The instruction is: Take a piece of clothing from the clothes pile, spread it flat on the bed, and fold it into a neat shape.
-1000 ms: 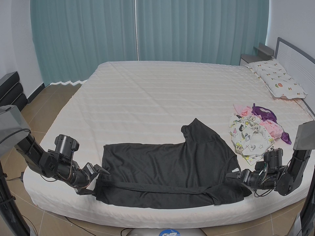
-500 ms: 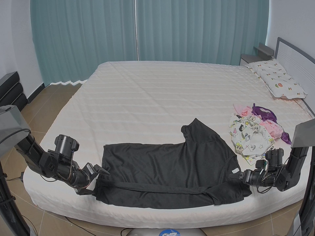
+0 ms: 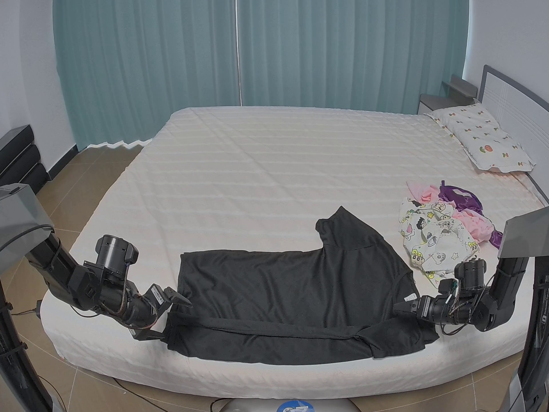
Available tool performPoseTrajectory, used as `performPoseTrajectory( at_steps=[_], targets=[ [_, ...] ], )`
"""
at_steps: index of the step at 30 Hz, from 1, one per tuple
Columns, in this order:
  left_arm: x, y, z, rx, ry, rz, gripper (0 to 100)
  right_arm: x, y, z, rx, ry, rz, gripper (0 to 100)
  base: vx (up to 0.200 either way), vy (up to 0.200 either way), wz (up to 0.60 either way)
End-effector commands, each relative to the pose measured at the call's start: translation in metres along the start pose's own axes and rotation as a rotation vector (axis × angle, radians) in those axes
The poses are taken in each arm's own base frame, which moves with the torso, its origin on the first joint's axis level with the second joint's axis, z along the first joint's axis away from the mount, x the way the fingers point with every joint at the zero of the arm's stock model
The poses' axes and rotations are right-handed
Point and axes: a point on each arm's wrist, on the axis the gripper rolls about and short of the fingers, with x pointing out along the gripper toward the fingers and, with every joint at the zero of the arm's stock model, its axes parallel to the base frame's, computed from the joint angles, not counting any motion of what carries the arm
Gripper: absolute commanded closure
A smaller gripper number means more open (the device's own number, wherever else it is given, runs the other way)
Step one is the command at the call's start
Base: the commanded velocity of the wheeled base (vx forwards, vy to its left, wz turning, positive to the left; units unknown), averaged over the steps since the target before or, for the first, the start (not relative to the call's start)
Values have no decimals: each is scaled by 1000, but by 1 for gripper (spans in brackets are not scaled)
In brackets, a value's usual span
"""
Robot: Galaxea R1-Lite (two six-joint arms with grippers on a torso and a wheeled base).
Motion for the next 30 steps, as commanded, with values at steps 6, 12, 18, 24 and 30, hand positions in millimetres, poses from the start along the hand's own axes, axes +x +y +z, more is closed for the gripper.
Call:
performPoseTrajectory(
  at_steps=[6, 12, 18, 24, 30],
  targets=[
    [0, 0, 1, -2, -1, -1, 0, 4, -3, -2, -39, 4, -37, 100, 0, 0, 0],
    [0, 0, 0, 0, 0, -1, 0, -3, -10, 7, -14, -46, -54, 100, 0, 0, 0],
    [0, 0, 1, -2, 0, 1, 0, -12, -15, 13, 3, -91, -59, 100, 0, 0, 0],
    [0, 0, 1, -4, 0, 1, 0, -14, -17, 11, 27, -104, -53, 100, 0, 0, 0],
    [0, 0, 1, -4, 0, 1, 0, -14, -17, 17, 36, -144, -43, 0, 0, 0, 0]
  ],
)
